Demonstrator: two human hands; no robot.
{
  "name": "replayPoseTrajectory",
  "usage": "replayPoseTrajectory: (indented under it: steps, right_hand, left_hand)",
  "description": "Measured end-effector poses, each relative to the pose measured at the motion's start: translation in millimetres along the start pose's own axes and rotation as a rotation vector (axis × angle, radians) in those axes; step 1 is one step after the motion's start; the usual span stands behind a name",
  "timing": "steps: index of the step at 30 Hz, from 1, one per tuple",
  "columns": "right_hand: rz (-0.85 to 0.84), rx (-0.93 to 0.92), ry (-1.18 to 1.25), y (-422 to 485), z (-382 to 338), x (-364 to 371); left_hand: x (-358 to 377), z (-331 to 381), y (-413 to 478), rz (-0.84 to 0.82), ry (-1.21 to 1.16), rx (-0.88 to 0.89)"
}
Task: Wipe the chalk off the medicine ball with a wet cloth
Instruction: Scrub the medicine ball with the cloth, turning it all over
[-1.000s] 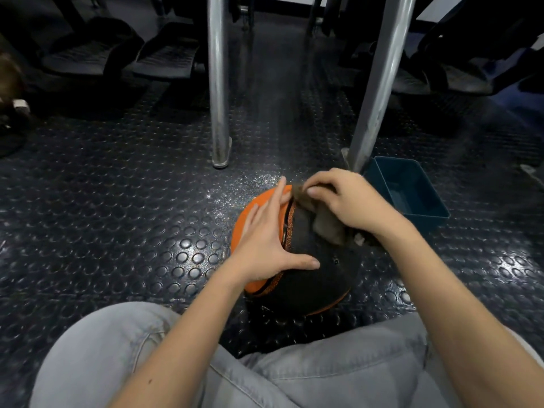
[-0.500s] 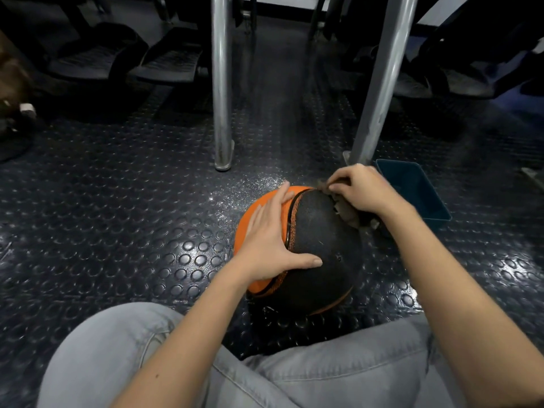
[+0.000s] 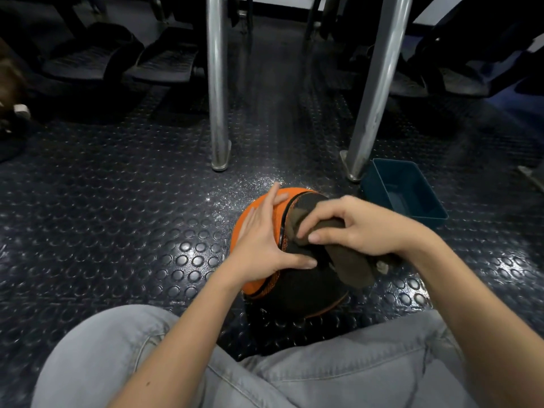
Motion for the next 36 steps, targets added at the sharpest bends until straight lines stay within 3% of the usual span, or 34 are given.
replayPoseTrajectory:
  steps: [5,7,8,11,13,15,17,23,26,28,30,33,36]
  right_hand:
    - [-0.088,0.075,0.06,-21,18,-7]
    - [-0.03,0.15,0.124,-28,34,-17]
    - [0.058,0.193,0.105,-30,46,-22]
    - [0.437,0.416,-0.282,-28,70,-28]
    - [0.577,0.328,-0.237,-18,57,-19]
    - [0.567,0.12,-0.066,-8,31,-8]
    - [0.524,0.049,-0.058,-1,18,-2]
    - [0.596,0.459,-0.165,-8,72,-21]
    - [0.683,0.182,0.004,-8,41,-23]
    - [0.505,-0.027,0.007,-1,12,-12]
    - [0.329,-0.082,-0.117,6,1,4]
    - [0.425,0.001,-0.19,8,21,-8]
    - [0.506,0.278,-0.26,3,52,-28]
  left_hand:
    - [0,1,3,-0.003,0.005,-0.013]
    - [-1,3,5,-0.035,0.03,-0.013]
    - [-2,4,5,-0.075,0.055,-0.019]
    - [-6,3,4,-0.191,0.122,-0.037]
    - [-8,2,2,-0.168,0.115,-0.03]
    - [-8,3,-1,-0.13,0.109,-0.027]
    - [-7,2,-2,-0.123,0.127,-0.025]
    - [0,3,-1,-0.153,0.131,0.034]
    - [2,2,2,-0.117,0.152,0.036]
    - [2,-1,3,-0.06,0.145,0.02]
    - [0,-3,1,-0.041,0.102,-0.001]
    - [-1,-2,0,-0.04,0.095,0.011]
    - [1,-1,1,-0.052,0.099,0.022]
Point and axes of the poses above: each hand's wrist, its own y-axis towards the middle knuckle, its own x-axis out of the palm, z = x × y, the point moved 3 cm from there along y, towards the middle knuckle, and after that the axes turned 4 degrees about -z, right-handed, at the moved point
